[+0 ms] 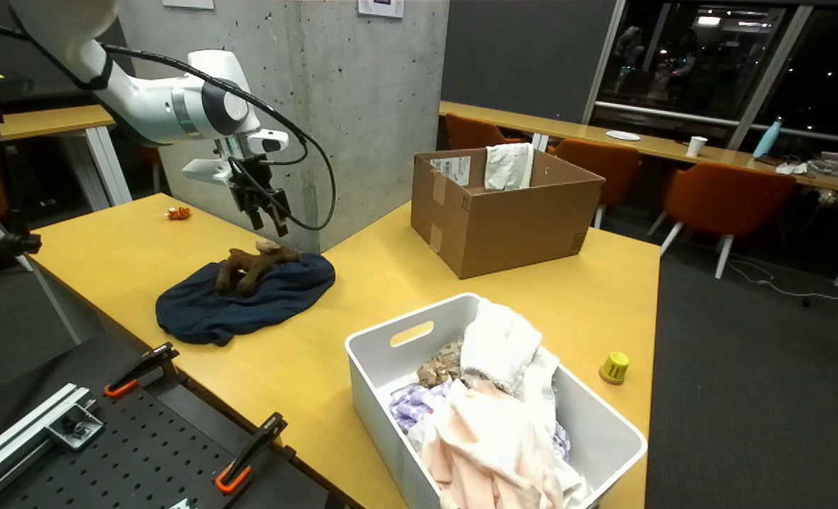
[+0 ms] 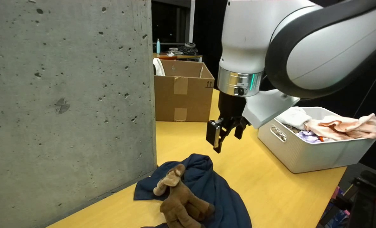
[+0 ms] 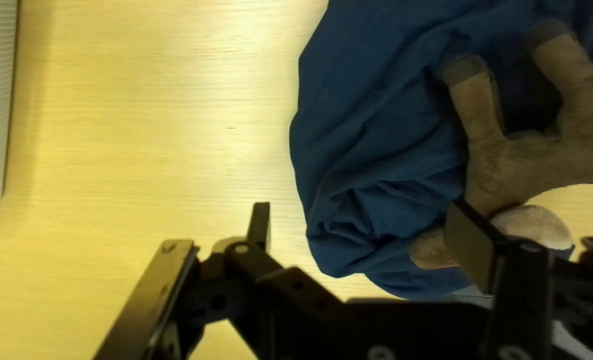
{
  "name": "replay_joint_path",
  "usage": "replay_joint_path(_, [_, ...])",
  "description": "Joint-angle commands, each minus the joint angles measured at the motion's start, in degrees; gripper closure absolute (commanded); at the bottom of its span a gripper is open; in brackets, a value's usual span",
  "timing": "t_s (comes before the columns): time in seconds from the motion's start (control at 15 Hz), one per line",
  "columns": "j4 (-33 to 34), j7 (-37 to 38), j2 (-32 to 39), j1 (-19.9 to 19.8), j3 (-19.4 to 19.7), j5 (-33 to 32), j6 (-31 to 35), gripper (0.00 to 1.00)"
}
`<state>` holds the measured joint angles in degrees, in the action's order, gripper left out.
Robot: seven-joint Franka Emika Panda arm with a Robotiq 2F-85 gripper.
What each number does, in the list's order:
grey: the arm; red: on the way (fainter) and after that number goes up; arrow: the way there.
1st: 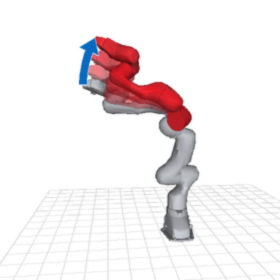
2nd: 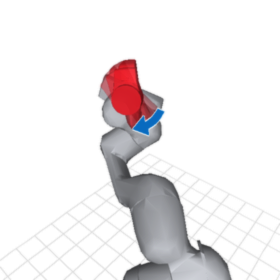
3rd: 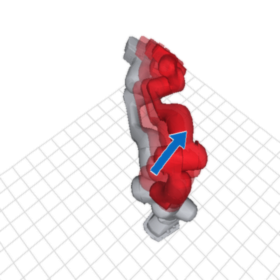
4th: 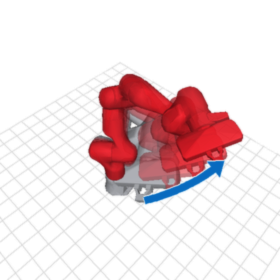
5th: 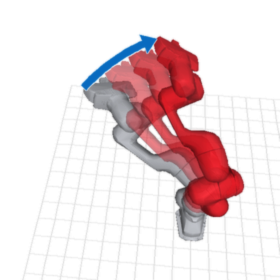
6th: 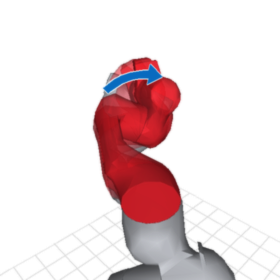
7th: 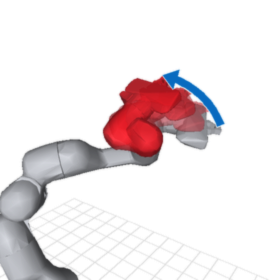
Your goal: Remove the blue cloth and the moose toy from basket, then wrap the moose toy with the blue cloth
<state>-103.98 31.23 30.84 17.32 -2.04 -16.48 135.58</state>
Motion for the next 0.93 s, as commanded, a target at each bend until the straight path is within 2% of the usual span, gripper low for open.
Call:
replay_joint_path(0.0, [-0.27,-0.65,-0.16,0.62,1.42,0.93,0.00,0.04])
replay_joint_path(0.07, [-0.77,-0.89,-0.46,0.21,1.65,1.00,0.00,0.00])
replay_joint_path(0.27, [-1.56,-1.06,-1.06,-0.25,1.74,1.02,-0.01,0.00])
replay_joint_path(0.47, [-6.77,0.04,-3.08,-1.39,2.44,1.59,3.49,0.00])
replay_joint_path(0.87, [-5.31,2.30,2.96,-0.92,6.16,0.20,13.05,0.00])
